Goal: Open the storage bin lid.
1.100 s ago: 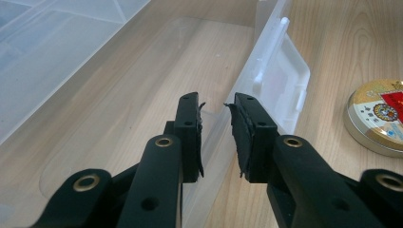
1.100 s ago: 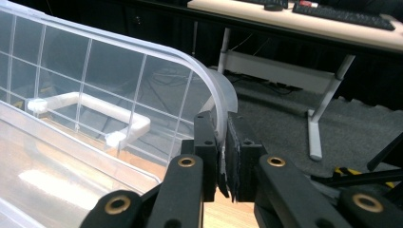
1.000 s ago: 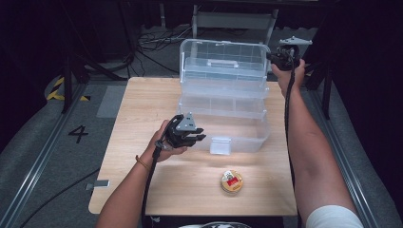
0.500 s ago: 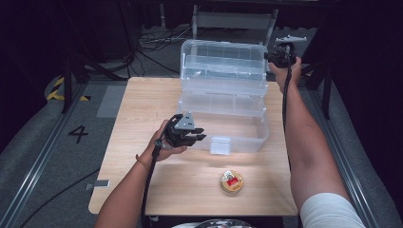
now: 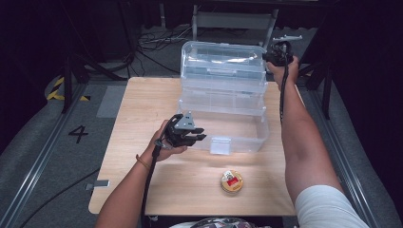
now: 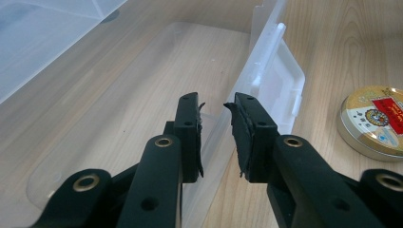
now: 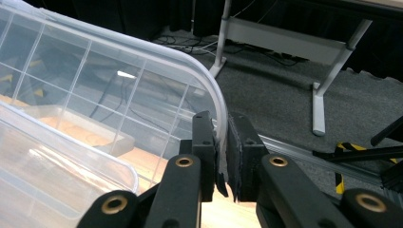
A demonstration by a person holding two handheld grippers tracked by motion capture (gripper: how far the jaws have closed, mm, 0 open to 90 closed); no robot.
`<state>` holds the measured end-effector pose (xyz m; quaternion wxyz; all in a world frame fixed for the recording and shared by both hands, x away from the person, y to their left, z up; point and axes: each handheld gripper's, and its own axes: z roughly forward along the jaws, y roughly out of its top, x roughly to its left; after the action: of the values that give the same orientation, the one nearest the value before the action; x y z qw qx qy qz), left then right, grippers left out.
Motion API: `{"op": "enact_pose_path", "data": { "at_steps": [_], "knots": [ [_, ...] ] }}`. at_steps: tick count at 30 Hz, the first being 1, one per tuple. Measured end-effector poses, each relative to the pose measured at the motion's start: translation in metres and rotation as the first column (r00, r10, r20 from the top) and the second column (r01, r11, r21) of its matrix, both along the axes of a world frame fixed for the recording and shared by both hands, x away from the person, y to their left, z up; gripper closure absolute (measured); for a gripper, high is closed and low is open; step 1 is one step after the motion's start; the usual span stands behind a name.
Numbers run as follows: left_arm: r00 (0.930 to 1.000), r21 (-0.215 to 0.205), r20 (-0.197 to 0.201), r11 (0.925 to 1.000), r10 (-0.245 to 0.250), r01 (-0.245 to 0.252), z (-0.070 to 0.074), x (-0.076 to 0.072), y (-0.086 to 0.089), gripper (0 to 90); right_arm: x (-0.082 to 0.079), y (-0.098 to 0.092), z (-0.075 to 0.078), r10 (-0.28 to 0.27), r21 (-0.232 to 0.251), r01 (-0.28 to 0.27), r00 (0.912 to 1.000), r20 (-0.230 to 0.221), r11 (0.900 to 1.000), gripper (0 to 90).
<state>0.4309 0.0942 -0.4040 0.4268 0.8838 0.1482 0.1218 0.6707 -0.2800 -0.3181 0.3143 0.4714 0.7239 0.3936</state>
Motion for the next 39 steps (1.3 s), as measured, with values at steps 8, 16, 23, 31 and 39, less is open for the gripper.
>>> {"op": "enact_pose_path", "data": {
  "at_steps": [8,16,23,31,39],
  "knots": [
    [1.0,0.0,0.004,1.0,-0.003,0.003,0.0,0.0,0.0,73.1,0.005,0.0,-0.003,0.01,-0.02,-0.01,0.9999,-0.011,1.0,82.2],
    [1.0,-0.005,0.0,1.0,-0.004,0.004,-0.001,0.0,0.0,73.1,0.011,0.0,-0.012,-0.003,-0.019,0.003,0.9999,-0.012,1.0,82.0],
    [0.9999,-0.019,-0.014,0.9998,-0.009,0.009,-0.001,0.001,0.002,73.0,0.022,0.001,-0.021,-0.023,-0.037,0.02,0.9969,-0.076,0.999,81.4],
    [0.9996,-0.037,-0.025,0.9992,-0.015,0.014,-0.003,0.004,0.002,73.3,0.021,-0.002,-0.024,0.004,-0.04,-0.008,0.9961,-0.089,0.999,83.7],
    [0.9996,-0.034,-0.026,0.9994,-0.01,0.009,-0.002,0.003,0.002,73.2,0.012,-0.001,-0.014,0.011,-0.045,-0.014,0.9977,-0.067,0.999,81.2]
  ]
}}
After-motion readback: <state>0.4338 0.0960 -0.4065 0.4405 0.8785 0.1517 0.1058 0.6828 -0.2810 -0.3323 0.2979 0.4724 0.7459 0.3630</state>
